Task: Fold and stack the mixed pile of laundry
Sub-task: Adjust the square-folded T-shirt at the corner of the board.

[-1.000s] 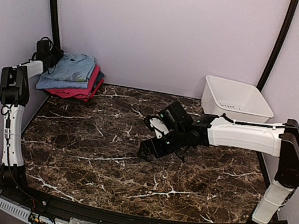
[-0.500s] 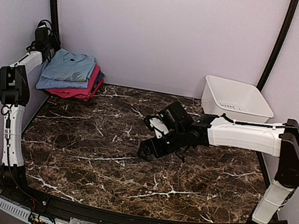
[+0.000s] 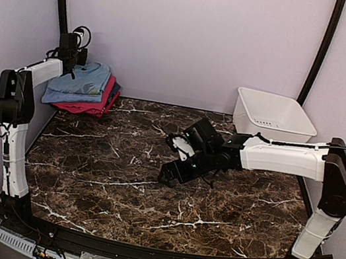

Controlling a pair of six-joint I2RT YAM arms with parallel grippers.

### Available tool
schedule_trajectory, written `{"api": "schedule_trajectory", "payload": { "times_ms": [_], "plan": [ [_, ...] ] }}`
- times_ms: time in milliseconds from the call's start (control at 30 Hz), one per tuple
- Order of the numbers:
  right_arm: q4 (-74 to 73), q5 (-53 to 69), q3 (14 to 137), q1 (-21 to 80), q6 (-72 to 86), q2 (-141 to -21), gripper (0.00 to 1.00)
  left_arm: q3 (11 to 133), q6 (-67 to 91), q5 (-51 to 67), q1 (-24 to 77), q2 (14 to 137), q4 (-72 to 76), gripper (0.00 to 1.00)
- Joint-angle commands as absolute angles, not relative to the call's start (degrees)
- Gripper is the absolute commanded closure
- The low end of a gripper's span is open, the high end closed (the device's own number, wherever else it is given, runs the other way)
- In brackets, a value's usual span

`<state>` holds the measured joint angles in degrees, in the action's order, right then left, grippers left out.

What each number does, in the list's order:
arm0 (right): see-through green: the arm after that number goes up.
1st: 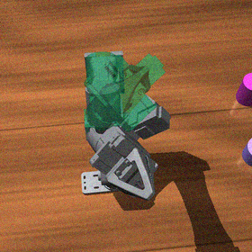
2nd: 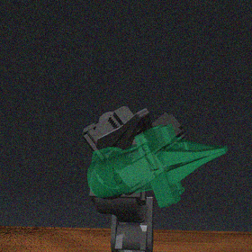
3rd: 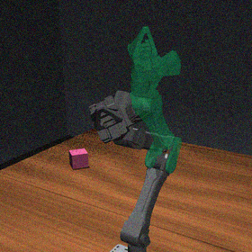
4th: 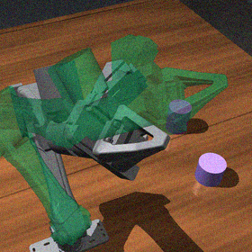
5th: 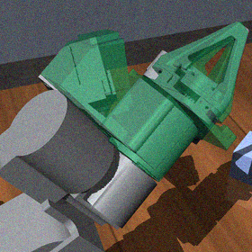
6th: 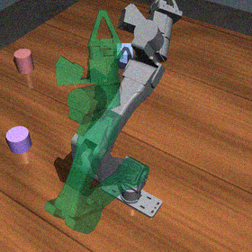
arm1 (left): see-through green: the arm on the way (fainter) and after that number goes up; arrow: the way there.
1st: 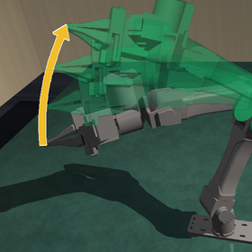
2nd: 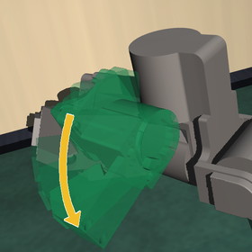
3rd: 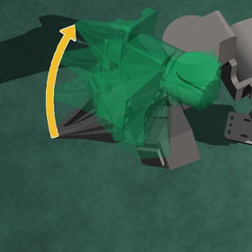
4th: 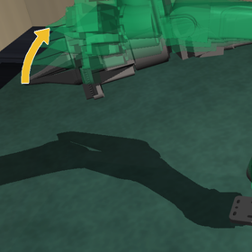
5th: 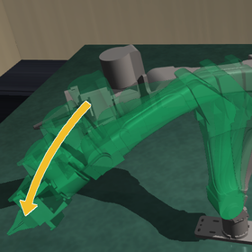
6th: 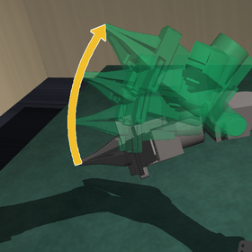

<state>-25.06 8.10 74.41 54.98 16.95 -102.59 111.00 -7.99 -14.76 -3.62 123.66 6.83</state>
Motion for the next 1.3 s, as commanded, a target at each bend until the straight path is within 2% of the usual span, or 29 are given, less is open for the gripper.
{"api": "schedule_trajectory", "payload": {
  "times_ms": [0, 33, 100, 300, 667, 800, 967, 1100, 1267],
  "plan": [
    [-22.09, 9.24, 73.24, 54.58, 16.75, -100.92, 0.06, 107.71, -9.8, -18.56, -4.42, 119.63, 8.94, 0.59],
    [-21.8, 9.47, 73.07, 54.58, 16.93, -101.01, 0.06, 107.35, -9.64, -19.38, -4.45, 119.76, 8.52, 0.65],
    [-21.6, 9.64, 73.16, 54.58, 17.05, -101.44, 0.06, 107.4, -9.09, -21.67, -4.4, 120.52, 8.3, 0.71],
    [-22.04, 9.64, 73.36, 54.58, 16.89, -102.02, 0.06, 111.1, -11.54, -23.34, -4.54, 125.51, 9.72, 0.76],
    [-24.25, 8.85, 74.89, 54.49, 17.44, -104.51, 0.06, 133.25, -13.55, -29.61, -7.0, 144.05, 6.31, 0.77],
    [-24.85, 9.18, 76.17, 54.49, 17.66, -105.91, 0.06, 137.76, -13.65, -31.65, -8.6, 149.31, 7.14, 0.76],
    [-25.36, 9.91, 77.33, 54.45, 17.84, -107.17, 0.07, 140.26, -11.45, -31.14, -10.9, 152.73, 7.02, 0.68],
    [-25.38, 9.97, 77.19, 54.49, 17.84, -106.96, 0.07, 140.5, -10.11, -29.91, -11.94, 152.25, 5.68, 0.5],
    [-24.75, 9.96, 76.22, 54.49, 18.09, -105.1, 0.07, 137.65, -7.05, -19.0, -11.25, 146.54, 3.63, 0.34]
  ]
}}
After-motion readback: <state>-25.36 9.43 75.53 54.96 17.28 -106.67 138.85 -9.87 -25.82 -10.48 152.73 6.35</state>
